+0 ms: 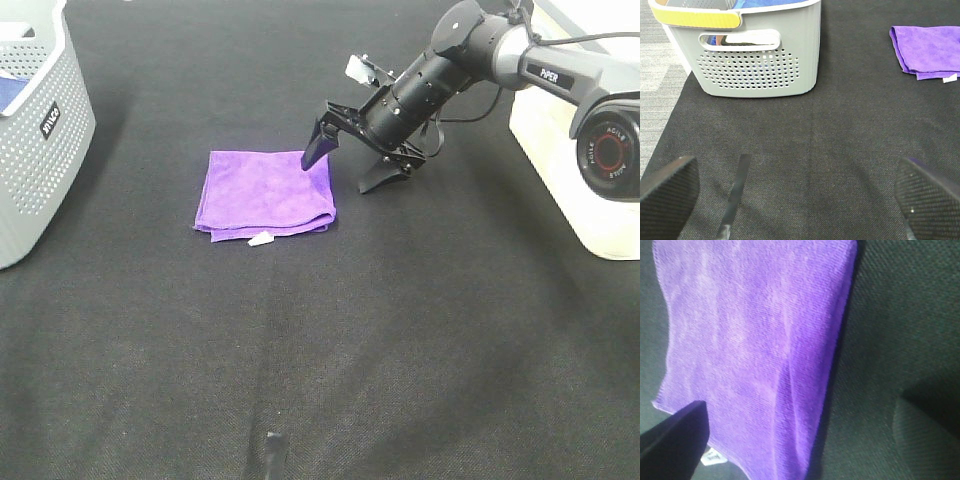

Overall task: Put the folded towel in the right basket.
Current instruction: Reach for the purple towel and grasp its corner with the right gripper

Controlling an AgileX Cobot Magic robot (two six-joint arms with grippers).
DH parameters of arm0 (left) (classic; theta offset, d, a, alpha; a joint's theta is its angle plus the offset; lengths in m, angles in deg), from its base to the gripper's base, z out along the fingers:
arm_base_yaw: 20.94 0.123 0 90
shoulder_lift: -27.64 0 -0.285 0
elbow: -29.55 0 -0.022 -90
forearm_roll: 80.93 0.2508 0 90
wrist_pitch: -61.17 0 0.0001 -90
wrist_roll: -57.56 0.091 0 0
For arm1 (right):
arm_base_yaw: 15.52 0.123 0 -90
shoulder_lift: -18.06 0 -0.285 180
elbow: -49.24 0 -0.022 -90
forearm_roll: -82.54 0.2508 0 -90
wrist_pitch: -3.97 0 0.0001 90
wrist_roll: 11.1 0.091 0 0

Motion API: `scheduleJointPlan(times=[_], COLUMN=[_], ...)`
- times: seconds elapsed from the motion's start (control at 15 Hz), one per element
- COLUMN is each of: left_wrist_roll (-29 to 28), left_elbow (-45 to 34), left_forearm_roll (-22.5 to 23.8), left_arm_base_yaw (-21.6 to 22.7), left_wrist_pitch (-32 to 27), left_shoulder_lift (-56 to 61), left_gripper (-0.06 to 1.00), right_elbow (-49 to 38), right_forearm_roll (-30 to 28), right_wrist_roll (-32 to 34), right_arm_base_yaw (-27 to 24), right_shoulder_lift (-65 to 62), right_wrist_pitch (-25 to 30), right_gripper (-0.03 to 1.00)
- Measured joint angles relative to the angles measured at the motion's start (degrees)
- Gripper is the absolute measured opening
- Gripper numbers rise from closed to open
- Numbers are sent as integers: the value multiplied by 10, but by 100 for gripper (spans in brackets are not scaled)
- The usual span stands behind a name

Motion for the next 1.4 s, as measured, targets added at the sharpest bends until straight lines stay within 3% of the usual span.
scheduleJointPlan(times=[0.33,1.0,1.07,1.13,1.27,1.33,1.4], left_wrist_roll=[0,0,0,0,0,0,0], left_elbow=[0,0,0,0,0,0,0], left_forearm_roll=[0,-1,-1,-1,-1,-1,-1], left_arm_base_yaw=[0,0,0,0,0,0,0], left_wrist_pitch=[0,0,0,0,0,0,0], left_shoulder_lift=[0,0,0,0,0,0,0], left_gripper=[99,99,99,99,99,99,99], right_elbow=[9,11,11,11,11,11,11], right_forearm_roll=[92,91,76,37,-7,-9,-10], right_wrist_roll=[-18,-28,-20,10,32,32,32], right_arm_base_yaw=[44,68,69,69,69,69,69], right_shoulder_lift=[33,39,39,40,41,41,40], right_wrist_pitch=[-49,-69,-73,-84,-87,-87,-87], right_gripper=[95,91,82,55,11,4,4])
